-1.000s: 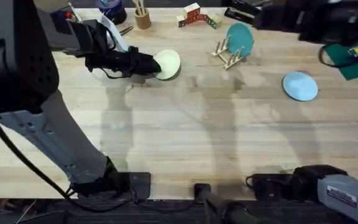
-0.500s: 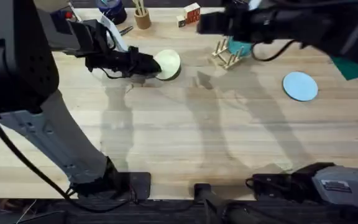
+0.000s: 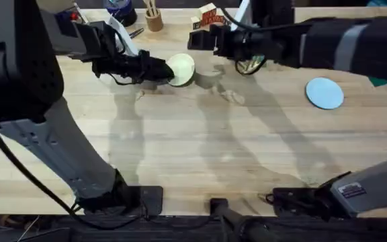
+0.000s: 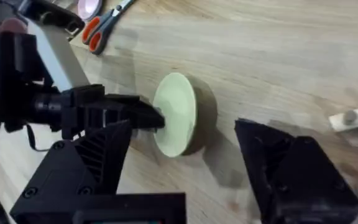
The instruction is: Pick up the plates from the table one by one and place each into a slot on the dish rack.
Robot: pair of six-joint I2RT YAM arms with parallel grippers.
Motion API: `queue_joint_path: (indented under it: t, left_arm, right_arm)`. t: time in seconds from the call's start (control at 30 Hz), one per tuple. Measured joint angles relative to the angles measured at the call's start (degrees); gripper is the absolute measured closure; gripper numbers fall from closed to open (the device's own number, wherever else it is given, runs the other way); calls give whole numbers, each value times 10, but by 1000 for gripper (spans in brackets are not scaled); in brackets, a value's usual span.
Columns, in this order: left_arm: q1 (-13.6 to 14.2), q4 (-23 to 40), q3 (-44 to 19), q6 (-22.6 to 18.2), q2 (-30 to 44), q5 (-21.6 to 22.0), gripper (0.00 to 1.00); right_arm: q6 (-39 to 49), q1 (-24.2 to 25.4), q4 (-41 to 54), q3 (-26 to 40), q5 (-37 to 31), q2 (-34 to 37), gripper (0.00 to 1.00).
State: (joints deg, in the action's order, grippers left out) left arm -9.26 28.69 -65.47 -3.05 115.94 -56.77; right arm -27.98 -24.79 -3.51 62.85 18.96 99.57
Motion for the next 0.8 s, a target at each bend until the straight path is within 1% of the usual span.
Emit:
queue_joint_path:
  t: [0.33,0.63,0.8]
  left_arm:
    - [0,0,0,0,0,0,960]
    - [0,0,0,0,0,-1,960]
    - [0,0,0,0,0,-1,960]
  right_arm:
    - [-63,-16,-69,0,0,56,14]
    - [-93,-32,-82,1,0,94,14]
    - [-103,-39,-97,18,0,115,18]
